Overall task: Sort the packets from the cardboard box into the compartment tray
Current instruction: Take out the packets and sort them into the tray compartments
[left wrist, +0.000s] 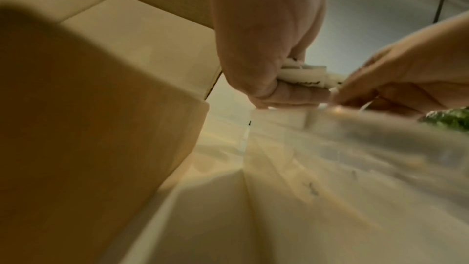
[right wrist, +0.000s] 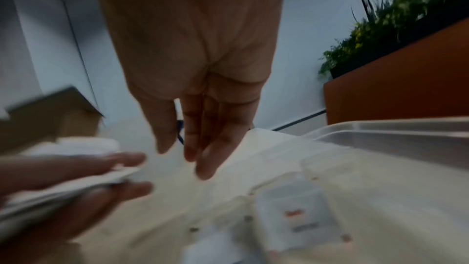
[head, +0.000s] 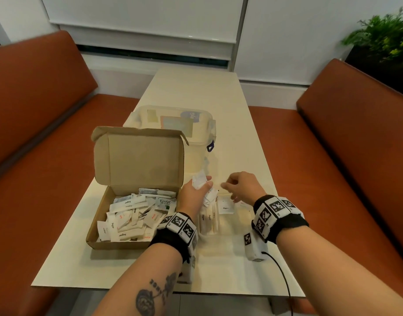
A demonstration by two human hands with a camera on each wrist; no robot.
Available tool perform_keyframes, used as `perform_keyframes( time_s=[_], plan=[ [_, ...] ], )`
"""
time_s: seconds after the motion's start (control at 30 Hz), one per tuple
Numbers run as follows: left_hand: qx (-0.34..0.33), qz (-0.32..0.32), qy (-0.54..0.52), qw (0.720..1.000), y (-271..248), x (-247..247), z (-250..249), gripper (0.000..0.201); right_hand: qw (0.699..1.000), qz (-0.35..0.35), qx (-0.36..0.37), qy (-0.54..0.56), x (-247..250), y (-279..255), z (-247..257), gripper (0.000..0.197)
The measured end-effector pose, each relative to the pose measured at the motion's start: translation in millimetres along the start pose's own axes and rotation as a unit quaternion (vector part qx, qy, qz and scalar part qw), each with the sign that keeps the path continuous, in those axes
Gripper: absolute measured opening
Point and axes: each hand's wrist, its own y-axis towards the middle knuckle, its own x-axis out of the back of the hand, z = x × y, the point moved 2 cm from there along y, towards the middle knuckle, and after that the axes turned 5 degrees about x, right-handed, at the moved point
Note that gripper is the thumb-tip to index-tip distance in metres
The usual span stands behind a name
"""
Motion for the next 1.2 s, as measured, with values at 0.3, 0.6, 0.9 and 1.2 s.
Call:
perform_keyframes(
  time_s=[0.3, 0.6, 0.9, 1.2],
  plan=[
    [0.096, 0.079, -0.212, 0.969, -8, -14, -20, 0.03, 0.981, -0.007, 0.016, 0.193, -8, -6, 15, 0.034],
    [0.192, 0.121, -0.353, 0.908, -17, -15, -24, 0.064, 0.978, 0.003, 0.029, 0.207, -14, -7, 18, 0.039],
    [0.205, 0.155, -0.391, 0.883, -16, -13, -30, 0.055, 0.976, -0.064, 0.043, 0.201, -8, -10, 22, 0.02],
    [0.143, 0.207, -0.239, 0.938, -25, -17, -26, 0.039, 0.978, -0.097, 0.023, 0.183, -2, -11, 12, 0.015]
  ],
)
